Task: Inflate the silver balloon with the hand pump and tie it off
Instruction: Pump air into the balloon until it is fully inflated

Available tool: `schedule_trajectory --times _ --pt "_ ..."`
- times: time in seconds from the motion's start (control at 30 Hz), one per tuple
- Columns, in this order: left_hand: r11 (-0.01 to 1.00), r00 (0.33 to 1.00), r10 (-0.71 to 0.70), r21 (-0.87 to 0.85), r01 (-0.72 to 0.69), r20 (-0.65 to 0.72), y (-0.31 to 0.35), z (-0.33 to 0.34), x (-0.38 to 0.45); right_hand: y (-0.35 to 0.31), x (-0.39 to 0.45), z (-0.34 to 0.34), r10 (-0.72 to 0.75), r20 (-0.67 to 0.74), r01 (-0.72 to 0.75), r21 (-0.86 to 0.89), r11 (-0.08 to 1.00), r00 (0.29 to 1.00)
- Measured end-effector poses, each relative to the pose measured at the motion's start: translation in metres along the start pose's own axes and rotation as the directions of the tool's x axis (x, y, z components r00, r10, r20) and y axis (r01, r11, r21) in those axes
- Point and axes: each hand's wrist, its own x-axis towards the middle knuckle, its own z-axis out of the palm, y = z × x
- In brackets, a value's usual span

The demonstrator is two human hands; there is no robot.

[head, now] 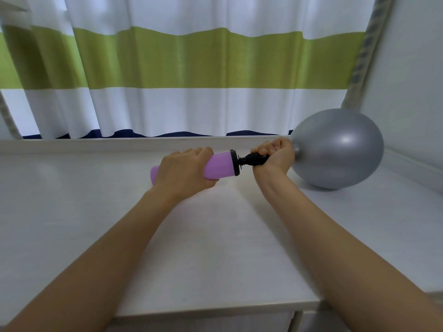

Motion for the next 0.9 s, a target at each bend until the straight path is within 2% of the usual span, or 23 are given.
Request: schedule_trajectory --times 0.17,0.53,0.73,0.9 --pt "1.0 1.0 -0.009 0.003 0.009 -0.023 -0.02 0.0 -0.004 -0.009 0.004 -0.004 -0.022 -0.016 0.022 -0.001 1.0 1.0" --pt "0.99 0.989 -0.139 0.019 0.138 0.05 -0.071 -0.004 -0.019 -0.031 0.02 -0.017 -0.075 -0.113 0.085 0.087 0.993 0.991" --pt "0.998 1.0 -0.01 0.055 0.009 0.022 -0.036 -0.006 -0.003 -0.022 0.014 -0.013 -0.06 -0.094 0.072 0.125 0.99 0.994" --pt "0.999 1.0 0.014 0.045 -0.014 -0.001 -0.004 -0.003 0.0 -0.003 0.003 -0.003 -0.024 -0.028 0.026 0.074 0.997 0.999"
